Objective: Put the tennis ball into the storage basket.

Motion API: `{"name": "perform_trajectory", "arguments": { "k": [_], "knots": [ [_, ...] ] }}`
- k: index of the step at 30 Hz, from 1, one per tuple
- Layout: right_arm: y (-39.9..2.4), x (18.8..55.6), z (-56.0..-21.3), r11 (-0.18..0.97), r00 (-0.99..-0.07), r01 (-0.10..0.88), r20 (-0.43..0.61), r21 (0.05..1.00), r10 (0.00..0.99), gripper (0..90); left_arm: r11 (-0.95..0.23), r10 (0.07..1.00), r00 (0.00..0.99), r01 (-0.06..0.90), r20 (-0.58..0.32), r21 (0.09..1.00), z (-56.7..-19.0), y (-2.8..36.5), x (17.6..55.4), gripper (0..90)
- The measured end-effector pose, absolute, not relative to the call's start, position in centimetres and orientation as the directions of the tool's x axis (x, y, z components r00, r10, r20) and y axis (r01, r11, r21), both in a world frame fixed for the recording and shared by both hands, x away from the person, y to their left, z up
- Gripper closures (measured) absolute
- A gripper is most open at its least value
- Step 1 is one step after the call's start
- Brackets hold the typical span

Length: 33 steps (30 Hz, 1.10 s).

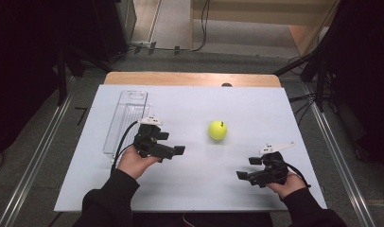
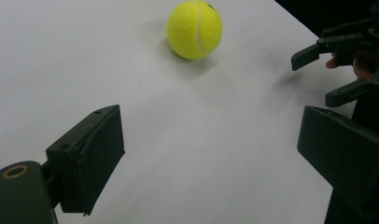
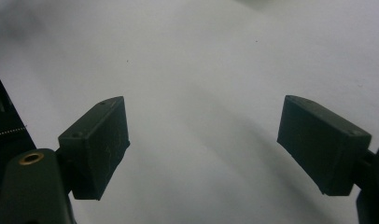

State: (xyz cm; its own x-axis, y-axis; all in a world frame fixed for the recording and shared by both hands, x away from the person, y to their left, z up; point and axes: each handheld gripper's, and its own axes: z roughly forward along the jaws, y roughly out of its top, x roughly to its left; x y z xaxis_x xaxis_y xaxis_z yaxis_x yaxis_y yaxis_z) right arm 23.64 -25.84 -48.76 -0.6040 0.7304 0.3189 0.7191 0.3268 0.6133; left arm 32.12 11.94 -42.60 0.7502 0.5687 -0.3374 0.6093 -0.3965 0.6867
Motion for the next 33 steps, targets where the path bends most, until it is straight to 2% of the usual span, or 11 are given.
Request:
{"name": "perform_trajectory", "arguments": {
  "k": [21, 29, 33],
  "knots": [
    [-25.9, 23.8, -48.8, 0.322, -0.599, 0.722, 0.320, 0.612, 0.734, 14.6, -0.411, 0.530, 0.774, 0.592, -0.347, 0.693, -41.8, 9.0, 35.0, 8.0],
    [-26.0, 23.8, -48.8, 0.323, -0.602, 0.719, 0.320, 0.615, 0.732, 14.6, -0.400, 0.526, 0.772, 0.594, -0.356, 0.698, -41.6, 8.5, 35.7, 11.1],
    [-25.9, 23.8, -48.8, 0.323, -0.603, 0.719, 0.323, 0.615, 0.729, 14.6, -0.419, 0.527, 0.781, 0.581, -0.334, 0.698, -41.3, 7.7, 36.4, 11.1]
  ]
}}
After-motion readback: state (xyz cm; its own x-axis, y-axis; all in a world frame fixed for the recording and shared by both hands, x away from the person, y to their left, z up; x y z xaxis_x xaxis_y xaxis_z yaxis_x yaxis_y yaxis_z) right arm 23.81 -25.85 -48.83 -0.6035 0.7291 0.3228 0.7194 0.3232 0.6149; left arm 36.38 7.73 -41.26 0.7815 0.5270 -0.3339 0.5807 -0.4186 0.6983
